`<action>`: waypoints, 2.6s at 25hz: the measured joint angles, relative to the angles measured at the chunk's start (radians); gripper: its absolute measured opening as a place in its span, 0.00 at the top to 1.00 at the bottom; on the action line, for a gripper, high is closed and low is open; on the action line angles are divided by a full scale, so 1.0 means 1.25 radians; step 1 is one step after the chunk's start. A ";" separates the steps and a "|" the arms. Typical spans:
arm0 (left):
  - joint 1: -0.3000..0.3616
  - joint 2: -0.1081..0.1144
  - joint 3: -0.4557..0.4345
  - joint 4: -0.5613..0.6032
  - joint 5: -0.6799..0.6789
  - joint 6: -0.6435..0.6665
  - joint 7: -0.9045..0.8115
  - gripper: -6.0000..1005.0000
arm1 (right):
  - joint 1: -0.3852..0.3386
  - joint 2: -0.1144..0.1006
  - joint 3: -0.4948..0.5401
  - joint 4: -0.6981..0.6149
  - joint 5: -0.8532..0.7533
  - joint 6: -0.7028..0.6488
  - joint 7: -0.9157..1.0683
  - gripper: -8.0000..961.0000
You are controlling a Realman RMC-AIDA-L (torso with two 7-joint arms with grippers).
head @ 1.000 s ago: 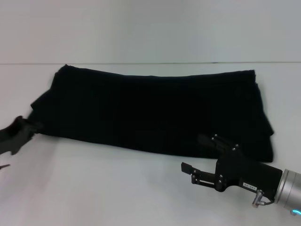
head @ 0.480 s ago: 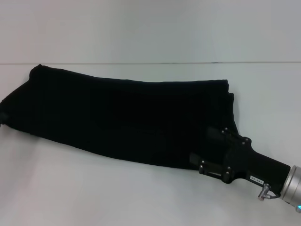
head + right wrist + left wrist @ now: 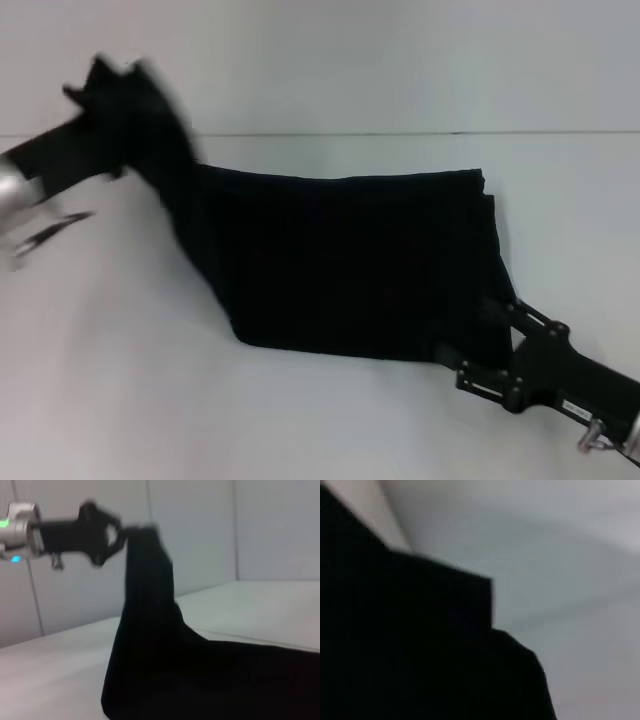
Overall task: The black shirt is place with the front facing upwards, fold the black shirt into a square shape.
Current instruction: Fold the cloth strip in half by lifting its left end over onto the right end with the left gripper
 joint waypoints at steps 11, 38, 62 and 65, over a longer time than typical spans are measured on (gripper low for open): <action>-0.177 -0.106 0.320 -0.183 -0.086 -0.048 0.132 0.97 | -0.073 -0.003 0.041 -0.001 -0.002 0.003 0.003 0.05; -0.236 -0.108 0.288 -0.430 -0.096 -0.152 0.355 0.97 | 0.104 0.003 0.143 -0.001 0.000 0.297 0.003 0.05; -0.191 -0.108 0.296 -0.420 -0.091 -0.220 0.360 0.97 | 0.145 0.003 0.155 -0.005 0.209 0.406 -0.036 0.05; -0.190 -0.108 0.294 -0.422 -0.091 -0.222 0.362 0.97 | 0.124 0.003 0.167 -0.008 0.260 0.406 -0.039 0.05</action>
